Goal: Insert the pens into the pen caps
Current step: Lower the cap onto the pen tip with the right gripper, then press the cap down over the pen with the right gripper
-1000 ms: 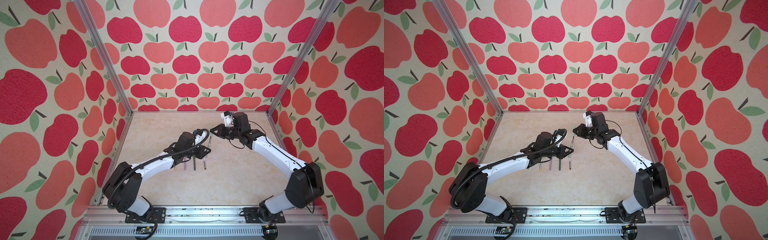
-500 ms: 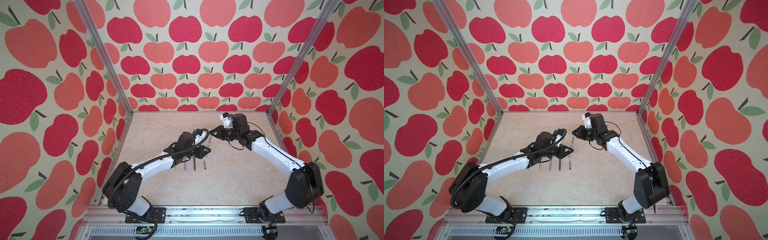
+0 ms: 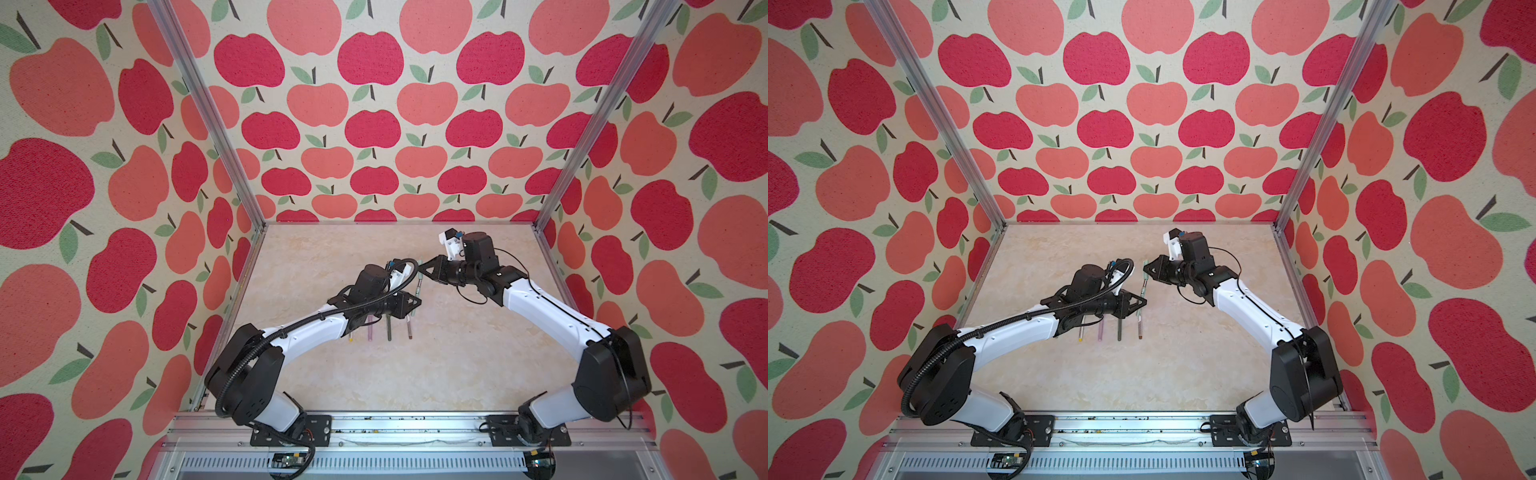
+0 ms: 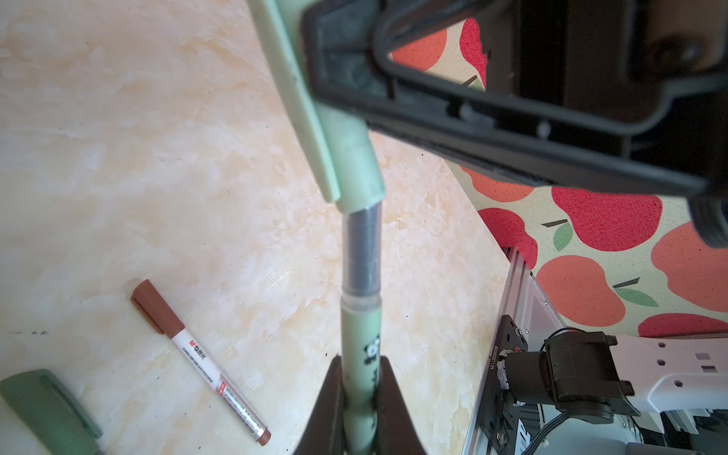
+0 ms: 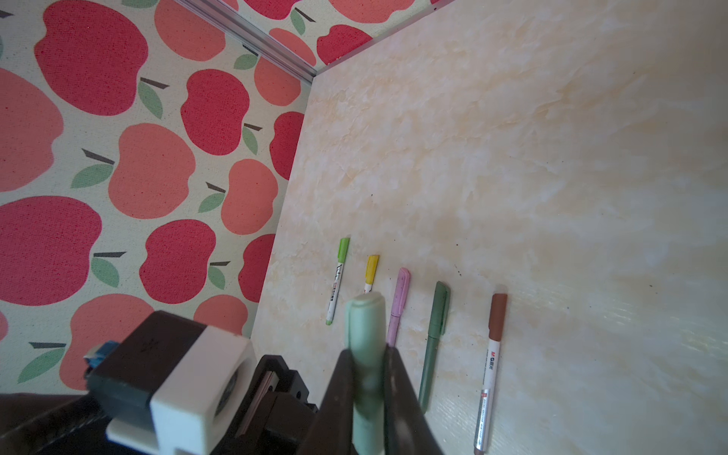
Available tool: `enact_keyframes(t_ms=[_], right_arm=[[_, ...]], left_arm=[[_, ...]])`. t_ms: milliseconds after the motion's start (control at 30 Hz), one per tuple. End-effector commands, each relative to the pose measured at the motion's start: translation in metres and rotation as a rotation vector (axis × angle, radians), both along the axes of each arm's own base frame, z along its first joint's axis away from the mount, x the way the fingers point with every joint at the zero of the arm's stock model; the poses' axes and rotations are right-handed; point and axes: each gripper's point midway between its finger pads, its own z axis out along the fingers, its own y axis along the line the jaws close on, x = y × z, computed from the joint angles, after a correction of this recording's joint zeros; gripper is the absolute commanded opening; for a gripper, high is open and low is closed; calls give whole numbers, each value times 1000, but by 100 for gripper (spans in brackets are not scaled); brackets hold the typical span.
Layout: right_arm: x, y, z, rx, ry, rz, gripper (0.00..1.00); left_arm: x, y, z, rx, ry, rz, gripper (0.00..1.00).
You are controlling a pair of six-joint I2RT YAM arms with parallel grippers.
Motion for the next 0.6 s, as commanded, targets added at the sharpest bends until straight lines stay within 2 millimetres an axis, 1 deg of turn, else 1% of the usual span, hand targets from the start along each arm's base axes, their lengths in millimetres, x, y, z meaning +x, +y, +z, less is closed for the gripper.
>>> enact_keyframes(t_ms=[0, 267, 433, 567], right_arm=[[-17, 7, 1, 19, -5, 29, 0], [-29, 17, 1, 39, -65, 44, 0], [-33, 20, 5, 78, -107, 54, 0], [-35, 22, 5, 85, -109, 73, 0]], left_arm=[[11, 1, 28, -65, -82, 37, 2], [18, -3, 49, -129, -148, 55, 2], [21, -4, 63, -175, -191, 66, 2], [23, -4, 74, -200, -226, 71, 2]])
